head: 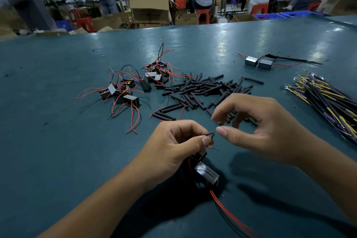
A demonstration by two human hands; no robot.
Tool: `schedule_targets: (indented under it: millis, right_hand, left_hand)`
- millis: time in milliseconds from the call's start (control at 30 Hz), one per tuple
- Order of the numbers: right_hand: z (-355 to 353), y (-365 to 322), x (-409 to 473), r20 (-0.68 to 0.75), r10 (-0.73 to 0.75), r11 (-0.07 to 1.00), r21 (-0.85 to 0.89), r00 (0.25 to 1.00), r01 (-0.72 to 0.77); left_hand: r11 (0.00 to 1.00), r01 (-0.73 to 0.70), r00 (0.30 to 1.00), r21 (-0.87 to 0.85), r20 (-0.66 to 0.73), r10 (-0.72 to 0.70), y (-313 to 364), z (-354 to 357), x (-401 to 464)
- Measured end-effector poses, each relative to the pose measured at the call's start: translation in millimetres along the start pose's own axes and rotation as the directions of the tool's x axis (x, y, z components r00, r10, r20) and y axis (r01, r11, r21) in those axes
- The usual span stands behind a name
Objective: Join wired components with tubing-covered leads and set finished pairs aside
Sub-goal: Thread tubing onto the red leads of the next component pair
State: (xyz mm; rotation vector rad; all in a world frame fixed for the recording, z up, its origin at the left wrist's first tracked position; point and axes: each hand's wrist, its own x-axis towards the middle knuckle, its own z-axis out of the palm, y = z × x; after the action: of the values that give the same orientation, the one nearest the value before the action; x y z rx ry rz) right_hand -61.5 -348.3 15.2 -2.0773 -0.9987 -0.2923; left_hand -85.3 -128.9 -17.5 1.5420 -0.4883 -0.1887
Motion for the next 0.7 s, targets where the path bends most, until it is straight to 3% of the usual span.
schedule_targets:
  millis: [167, 400, 600, 700]
  right_hand:
    - [5, 5, -2, 0.087, 0.087, 0.995, 0.042, 0.992, -0.091]
    - [4, -2, 0, 0.071, -0.125, 0.981, -0.138, 0.99, 0.134]
    - [6, -5, -1, 0.006, -0.166, 0.956, -0.243, 0.986, 0.162]
    - [6, -6, -1, -0.018, -0.103, 0.978, -0.186, 0.995, 0.098]
  left_hand:
    - [1.0, -0.012, 1.0, -0.013, -0.005, 0.011, 1, 2, 0]
    - [1.0, -0.005, 1.0, -0.014, 0.004, 0.005, 0, 2, 0]
    - [0.999, -0.007, 1.0, 0.045, 0.019, 0.007, -3, 1, 0]
    - [0.998, -0.011, 1.0, 0.059, 0.02, 0.01, -3, 1, 0]
